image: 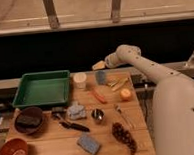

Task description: Place pepper in plastic cup

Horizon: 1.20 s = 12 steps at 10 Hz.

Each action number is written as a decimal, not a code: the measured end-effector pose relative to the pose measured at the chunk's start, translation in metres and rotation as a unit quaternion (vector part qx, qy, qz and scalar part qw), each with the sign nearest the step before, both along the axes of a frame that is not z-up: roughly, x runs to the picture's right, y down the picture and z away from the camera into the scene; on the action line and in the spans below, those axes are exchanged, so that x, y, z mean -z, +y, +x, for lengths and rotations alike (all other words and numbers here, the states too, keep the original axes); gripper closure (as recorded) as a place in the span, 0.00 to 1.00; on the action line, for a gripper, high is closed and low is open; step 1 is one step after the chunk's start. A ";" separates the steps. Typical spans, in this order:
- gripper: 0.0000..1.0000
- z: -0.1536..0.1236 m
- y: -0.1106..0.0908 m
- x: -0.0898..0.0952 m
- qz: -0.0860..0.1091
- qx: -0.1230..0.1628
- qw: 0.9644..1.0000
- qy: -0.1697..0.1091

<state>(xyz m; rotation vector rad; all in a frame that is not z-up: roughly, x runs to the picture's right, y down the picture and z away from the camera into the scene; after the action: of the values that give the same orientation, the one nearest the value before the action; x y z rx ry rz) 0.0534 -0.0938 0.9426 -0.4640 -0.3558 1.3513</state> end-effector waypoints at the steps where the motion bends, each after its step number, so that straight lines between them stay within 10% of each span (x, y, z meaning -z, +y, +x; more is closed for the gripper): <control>1: 0.20 0.000 0.000 0.000 0.000 0.000 1.000 0.000; 12: 0.20 0.020 0.011 0.029 0.027 -0.008 0.999 0.016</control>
<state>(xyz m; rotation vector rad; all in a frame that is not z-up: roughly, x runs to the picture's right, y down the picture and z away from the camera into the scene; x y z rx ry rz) 0.0739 -0.0829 0.9140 -0.3963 -0.3691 1.3592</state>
